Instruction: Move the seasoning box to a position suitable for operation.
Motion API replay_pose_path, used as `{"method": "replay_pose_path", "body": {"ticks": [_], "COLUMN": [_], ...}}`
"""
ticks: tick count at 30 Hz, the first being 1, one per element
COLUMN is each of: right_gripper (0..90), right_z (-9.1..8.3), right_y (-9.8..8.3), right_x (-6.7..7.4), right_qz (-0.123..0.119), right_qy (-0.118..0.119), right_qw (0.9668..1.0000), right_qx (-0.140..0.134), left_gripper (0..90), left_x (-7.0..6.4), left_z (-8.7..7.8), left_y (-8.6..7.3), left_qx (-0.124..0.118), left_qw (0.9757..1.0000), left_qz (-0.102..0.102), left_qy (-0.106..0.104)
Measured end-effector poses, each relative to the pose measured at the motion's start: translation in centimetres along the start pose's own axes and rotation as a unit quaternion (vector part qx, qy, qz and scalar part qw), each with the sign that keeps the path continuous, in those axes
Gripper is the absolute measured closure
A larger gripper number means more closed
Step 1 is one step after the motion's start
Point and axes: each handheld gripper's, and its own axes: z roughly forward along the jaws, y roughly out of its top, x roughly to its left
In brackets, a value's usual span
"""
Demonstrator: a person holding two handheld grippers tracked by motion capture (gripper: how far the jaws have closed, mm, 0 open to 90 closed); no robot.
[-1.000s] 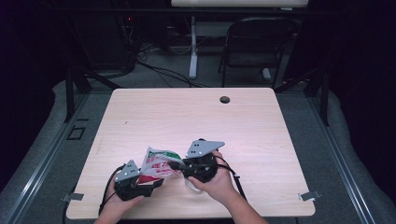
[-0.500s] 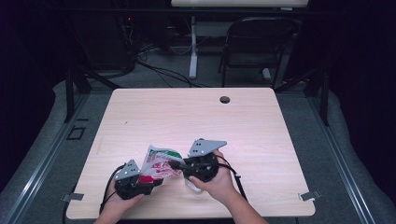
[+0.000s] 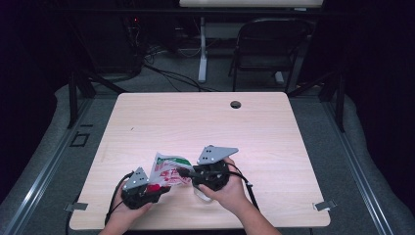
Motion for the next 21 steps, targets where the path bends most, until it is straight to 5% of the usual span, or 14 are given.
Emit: {"method": "replay_pose_path", "body": {"ticks": [21], "right_gripper": [89.7], "right_z": [0.2], "right_y": [-0.06], "right_x": [-0.45], "right_qz": [-0.002], "right_qy": [-0.012], "right_qw": [0.9999], "right_qx": [0.007], "left_gripper": [67.3], "left_x": [-0.13], "left_z": [-0.93], "left_y": [1.08], "left_qx": [0.027], "left_qw": [0.9979], "left_qz": [0.024], "left_qy": [0.055]}}
